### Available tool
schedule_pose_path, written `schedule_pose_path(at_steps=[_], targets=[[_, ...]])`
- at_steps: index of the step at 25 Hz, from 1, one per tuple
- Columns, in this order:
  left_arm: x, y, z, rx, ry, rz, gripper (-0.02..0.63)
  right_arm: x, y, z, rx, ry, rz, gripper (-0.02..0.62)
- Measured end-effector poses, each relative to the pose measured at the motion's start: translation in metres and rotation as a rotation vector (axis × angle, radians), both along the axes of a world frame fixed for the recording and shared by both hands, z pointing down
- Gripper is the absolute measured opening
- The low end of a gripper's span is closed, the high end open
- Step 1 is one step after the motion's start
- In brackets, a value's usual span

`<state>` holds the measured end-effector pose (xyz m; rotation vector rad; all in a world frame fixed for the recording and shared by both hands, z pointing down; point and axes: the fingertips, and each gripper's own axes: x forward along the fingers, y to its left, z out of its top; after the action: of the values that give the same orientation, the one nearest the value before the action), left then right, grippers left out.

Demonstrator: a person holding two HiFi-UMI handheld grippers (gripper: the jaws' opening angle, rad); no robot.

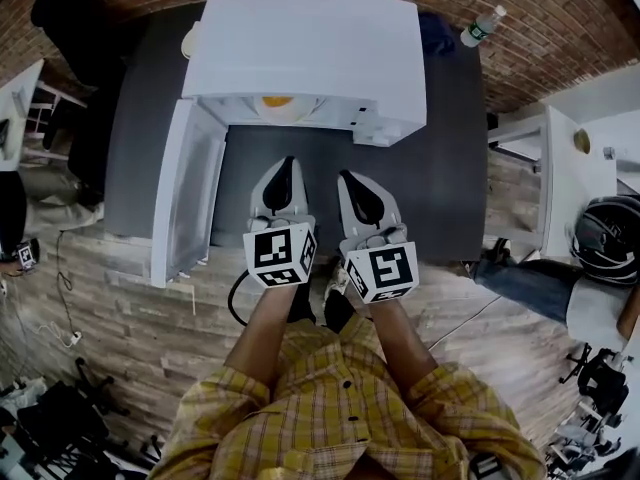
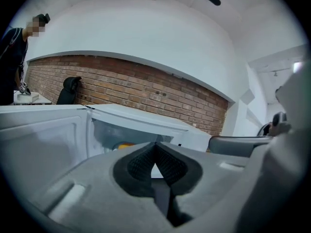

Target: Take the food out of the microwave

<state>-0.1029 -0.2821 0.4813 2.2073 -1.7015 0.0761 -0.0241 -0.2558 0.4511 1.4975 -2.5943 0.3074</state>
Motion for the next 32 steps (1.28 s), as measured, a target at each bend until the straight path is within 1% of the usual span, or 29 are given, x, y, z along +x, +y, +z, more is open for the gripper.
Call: schedule_pose_path(at_steps=[2,7,11,18,20,21,25,28,30,32], targets=[[-0.001,-0.006,0.01,-0.019,0.002,0.002,0.005,-0.002,-0.003,0.006,-0.009,0.001,0.002,0.006],[-0.006,-0.02,0.044,-0.092,0.042,-0.005,0.005,-0.006,-0.007,0.015,-0.024,0.006,0.0,0.006],[-0.006,-0.028,0.064,-0.126,0.035,-0.004,0.005,-0.009,-0.007,0.02,-0.034,0.008,0.0,0.006],[-0.01,-0.038,0.097,-0.188,0.135,-0.019,0.005,-0.014,-0.012,0.03,-0.046,0.014,-0.003,0.006],[-0.011,-0.042,0.107,-0.209,0.176,-0.023,0.006,-0.015,-0.013,0.033,-0.05,0.017,-0.002,0.006],[-0.012,-0.044,0.112,-0.221,0.203,-0.025,0.018,-0.017,-0.013,0.036,-0.054,0.018,-0.001,0.006],[-0.018,-0.051,0.131,-0.266,0.333,-0.054,0.028,-0.019,-0.016,0.041,-0.064,0.02,0.0,0.006],[-0.02,-0.057,0.139,-0.267,0.407,-0.068,0.028,-0.017,-0.018,0.043,-0.065,0.023,0.008,0.006],[-0.02,-0.06,0.142,-0.271,0.468,-0.072,0.046,-0.016,-0.018,0.045,-0.069,0.023,0.014,0.006],[-0.02,-0.064,0.146,-0.28,0.523,-0.081,0.051,-0.016,-0.019,0.046,-0.073,0.025,0.017,0.006]])
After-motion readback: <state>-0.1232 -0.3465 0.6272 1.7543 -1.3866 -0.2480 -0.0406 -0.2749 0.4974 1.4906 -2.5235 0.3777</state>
